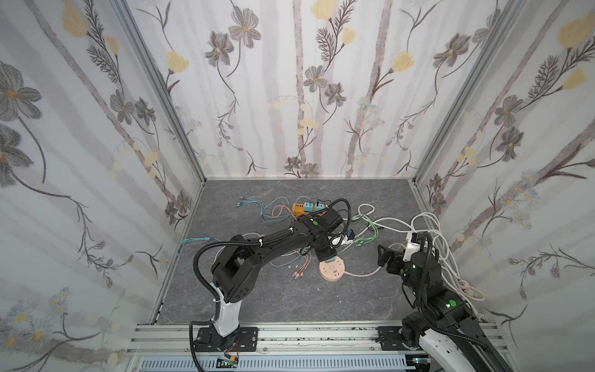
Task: Insert the plug
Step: 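Lower the teal charger with the left gripper into the round pink socket, then open the left gripper and lift it off the plugged-in charger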
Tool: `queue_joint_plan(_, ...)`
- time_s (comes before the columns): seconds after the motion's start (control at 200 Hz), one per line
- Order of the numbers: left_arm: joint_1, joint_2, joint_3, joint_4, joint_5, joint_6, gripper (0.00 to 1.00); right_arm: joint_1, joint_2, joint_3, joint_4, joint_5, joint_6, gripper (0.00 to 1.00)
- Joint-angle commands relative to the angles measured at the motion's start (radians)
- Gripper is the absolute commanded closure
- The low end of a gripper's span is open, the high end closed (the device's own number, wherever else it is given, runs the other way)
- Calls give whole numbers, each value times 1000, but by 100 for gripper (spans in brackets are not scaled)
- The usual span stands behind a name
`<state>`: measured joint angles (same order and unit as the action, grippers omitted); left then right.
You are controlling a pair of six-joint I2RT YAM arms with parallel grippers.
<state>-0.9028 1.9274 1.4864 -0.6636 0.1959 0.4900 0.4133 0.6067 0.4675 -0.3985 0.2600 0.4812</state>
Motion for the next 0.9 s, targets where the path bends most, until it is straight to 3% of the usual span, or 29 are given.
queue_joint_plan(0.0, -9, 25, -95, 6, -33, -1, 100, 0, 5, 9, 20, -4, 14, 1)
queue_joint_plan(0.21, -10, -17, -269, 126, -8, -28, 100, 0, 26, 18, 19, -7, 17, 1)
queue_joint_plan(0.36, 6, 8, -203, 36, -57, -28, 100, 0, 55, 29, 37, -15, 16, 1)
queue_joint_plan(0.435, 35, -82, -173, 3, 3, -41, 54, 0, 74, 37, 50, -26, 14, 1)
queue_joint_plan(0.495, 55, -184, -179, -3, 58, -47, 35, -1, 94, 46, 58, -37, 10, 1)
queue_joint_plan(0.615, 111, -362, -252, -21, 127, -79, 21, 0, 141, 62, 65, -43, 10, 1)
queue_joint_plan(0.68, 159, -441, -318, 0, 93, -135, 17, -1, 162, 69, 79, -31, 22, 1)
queue_joint_plan(0.764, 222, -536, -412, 95, -53, -247, 10, 0, 183, 71, 110, -12, 60, 1)
queue_joint_plan(0.844, 301, -609, -491, 218, -254, -452, 0, -1, 209, 76, 134, 1, 94, 1)
queue_joint_plan(0.894, 360, -631, -513, 239, -342, -567, 0, -1, 229, 83, 148, -17, 92, 1)
